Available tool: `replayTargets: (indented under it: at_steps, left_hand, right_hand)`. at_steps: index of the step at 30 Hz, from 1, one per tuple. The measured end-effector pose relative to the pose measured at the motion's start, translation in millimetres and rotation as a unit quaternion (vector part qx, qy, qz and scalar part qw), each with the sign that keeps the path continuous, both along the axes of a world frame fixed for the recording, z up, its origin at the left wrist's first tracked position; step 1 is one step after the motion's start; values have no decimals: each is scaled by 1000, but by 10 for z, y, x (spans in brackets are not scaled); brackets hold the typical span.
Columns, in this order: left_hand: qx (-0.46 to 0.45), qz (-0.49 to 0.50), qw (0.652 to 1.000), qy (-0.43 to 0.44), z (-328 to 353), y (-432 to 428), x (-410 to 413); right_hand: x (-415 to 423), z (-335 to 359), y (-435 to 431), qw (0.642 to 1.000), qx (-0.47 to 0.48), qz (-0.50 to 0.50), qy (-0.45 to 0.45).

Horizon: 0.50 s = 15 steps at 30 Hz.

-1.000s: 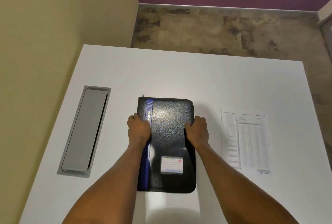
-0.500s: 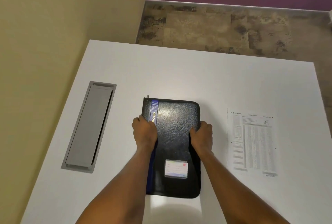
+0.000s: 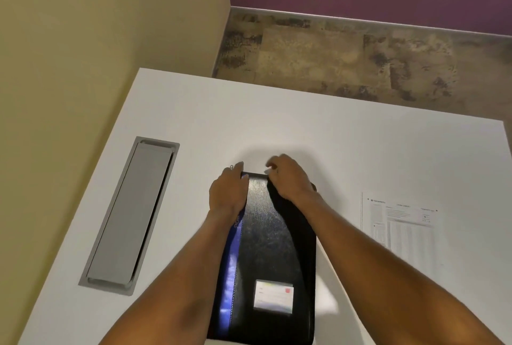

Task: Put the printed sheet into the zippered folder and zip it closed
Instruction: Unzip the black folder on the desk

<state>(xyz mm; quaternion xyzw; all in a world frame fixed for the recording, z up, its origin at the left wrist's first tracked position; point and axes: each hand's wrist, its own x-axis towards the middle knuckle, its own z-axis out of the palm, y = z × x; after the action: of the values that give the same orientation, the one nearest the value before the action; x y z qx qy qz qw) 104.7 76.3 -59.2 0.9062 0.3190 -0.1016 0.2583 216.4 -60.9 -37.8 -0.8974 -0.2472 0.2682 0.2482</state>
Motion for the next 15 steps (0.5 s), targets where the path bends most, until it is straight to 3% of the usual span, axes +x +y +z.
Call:
replayTargets:
  at_steps: [7,15]
  left_hand:
    - [17,1,1000,9,-147,180,-2]
    - [-64,-2,997,-46,-171,247,-24]
  right_hand:
    - [246,-265,690,978,-23,207,-3]
    - [344,-393,837,950,0,312,-15]
